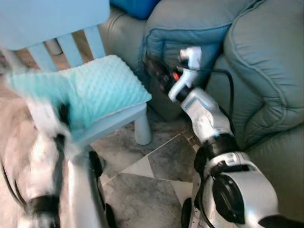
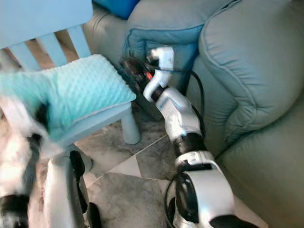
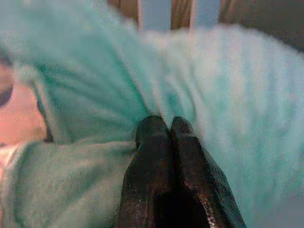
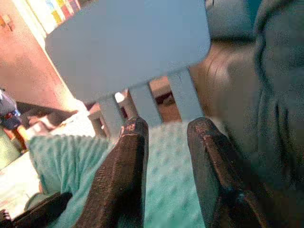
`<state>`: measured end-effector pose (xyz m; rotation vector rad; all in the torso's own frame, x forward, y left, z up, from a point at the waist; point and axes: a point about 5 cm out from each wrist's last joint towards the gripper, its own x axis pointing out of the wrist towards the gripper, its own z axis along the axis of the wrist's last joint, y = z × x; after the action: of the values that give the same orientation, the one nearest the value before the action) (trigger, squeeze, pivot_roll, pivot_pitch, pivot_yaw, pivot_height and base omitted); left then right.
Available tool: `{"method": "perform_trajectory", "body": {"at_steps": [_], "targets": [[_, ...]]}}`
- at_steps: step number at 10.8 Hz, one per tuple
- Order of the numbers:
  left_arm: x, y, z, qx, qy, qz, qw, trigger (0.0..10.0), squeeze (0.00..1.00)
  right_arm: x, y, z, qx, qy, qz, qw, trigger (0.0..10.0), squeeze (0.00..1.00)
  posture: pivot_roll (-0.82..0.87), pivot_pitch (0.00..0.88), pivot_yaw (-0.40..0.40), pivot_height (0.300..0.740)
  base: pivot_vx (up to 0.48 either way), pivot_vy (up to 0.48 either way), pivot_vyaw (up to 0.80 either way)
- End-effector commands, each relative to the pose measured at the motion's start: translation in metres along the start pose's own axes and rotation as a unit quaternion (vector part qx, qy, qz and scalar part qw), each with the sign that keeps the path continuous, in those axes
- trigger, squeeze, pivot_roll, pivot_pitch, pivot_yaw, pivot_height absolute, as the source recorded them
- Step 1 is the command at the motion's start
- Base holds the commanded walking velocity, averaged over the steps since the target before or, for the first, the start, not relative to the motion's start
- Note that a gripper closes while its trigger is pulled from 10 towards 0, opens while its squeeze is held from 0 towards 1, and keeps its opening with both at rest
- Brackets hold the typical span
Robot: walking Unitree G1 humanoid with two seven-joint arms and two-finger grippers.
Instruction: Move the pillow to the sofa
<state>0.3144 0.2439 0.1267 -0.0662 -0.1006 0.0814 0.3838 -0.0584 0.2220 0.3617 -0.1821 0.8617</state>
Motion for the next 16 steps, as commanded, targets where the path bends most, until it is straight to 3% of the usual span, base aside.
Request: {"method": "perform_trajectory", "body": {"at_steps": [1,4,7,9,12,13,16], "targets": [[0.002,-0.008,0.009,0.007,-0.015,-0.023,1.0,10.0,0.0,0.002,0.007,-0.011,0.013,0.02,0.021,1.0,10.0,1.0,0.03,0.156,-0.004,0.359,0.0,0.0,0.0],[-0.01,-0.009,0.005,0.011,0.0,-0.027,1.0,10.0,0.0,0.001,0.007,-0.033,0.034,0.078,0.06,0.995,10.0,1.0,0.06,0.162,0.005,0.359,0.0,0.0,0.0],[-0.033,0.013,-0.015,0.047,0.059,0.0,0.997,10.0,0.0,0.008,0.013,-0.042,0.063,0.099,0.062,0.991,10.0,1.0,0.1,0.181,0.018,0.359,0.0,0.0,0.0],[-0.041,0.023,-0.018,0.068,0.083,0.009,0.994,10.0,0.0,0.012,0.024,-0.05,0.09,0.124,0.101,0.983,10.0,1.0,0.12,0.201,0.022,0.359,0.0,0.0,0.0],[-0.043,0.036,-0.016,0.083,0.096,0.021,0.992,10.0,0.0,0.012,0.035,-0.058,0.096,0.163,0.156,0.969,10.0,1.0,0.14,0.226,0.023,0.359,0.0,0.0,0.0],[-0.042,0.038,-0.015,0.083,0.098,0.026,0.991,10.0,0.0,0.011,0.031,-0.059,0.075,0.182,0.147,0.969,10.0,1.0,0.13,0.228,0.024,0.359,0.0,0.0,0.0],[-0.038,0.027,-0.015,0.072,0.097,0.009,0.993,10.0,0.0,0.01,0.041,-0.077,0.077,0.218,0.145,0.962,10.0,1.0,0.13,0.236,0.024,0.359,0.0,0.0,0.0]]}}
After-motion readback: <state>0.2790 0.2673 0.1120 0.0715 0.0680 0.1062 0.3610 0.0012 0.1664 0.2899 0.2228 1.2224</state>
